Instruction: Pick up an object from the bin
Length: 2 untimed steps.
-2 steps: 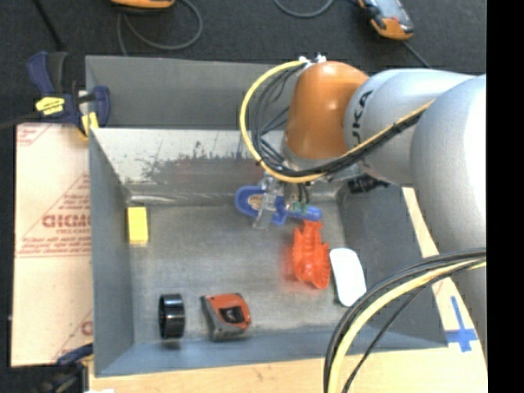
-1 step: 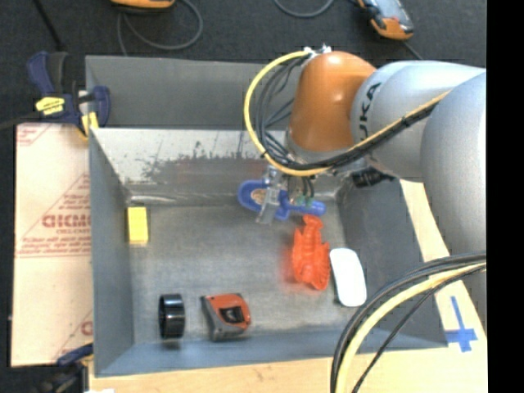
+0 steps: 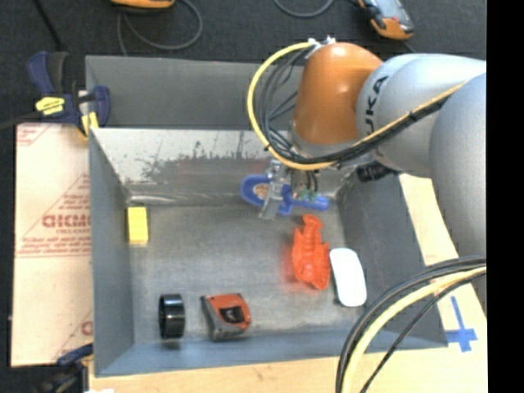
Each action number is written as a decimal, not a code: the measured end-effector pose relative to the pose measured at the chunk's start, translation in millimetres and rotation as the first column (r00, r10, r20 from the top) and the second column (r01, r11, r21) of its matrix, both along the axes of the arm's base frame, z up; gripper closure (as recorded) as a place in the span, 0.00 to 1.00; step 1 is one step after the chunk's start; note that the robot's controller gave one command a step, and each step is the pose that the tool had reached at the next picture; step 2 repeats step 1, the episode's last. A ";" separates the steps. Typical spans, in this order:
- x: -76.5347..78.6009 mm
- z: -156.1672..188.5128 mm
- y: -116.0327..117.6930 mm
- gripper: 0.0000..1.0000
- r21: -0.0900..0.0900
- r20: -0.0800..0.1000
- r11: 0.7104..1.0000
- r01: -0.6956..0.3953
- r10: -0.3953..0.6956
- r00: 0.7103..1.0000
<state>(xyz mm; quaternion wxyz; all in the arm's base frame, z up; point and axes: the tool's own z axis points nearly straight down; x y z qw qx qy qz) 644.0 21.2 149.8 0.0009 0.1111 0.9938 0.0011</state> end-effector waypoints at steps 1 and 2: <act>0.4 18.0 -0.1 1.00 0.000 0.003 1.000 0.000 0.000 1.000; 0.4 18.0 -0.1 1.00 0.000 0.003 1.000 0.000 0.000 1.000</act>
Offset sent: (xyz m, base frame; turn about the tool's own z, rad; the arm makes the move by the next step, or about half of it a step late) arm 0.0000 0.0000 0.0100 0.0000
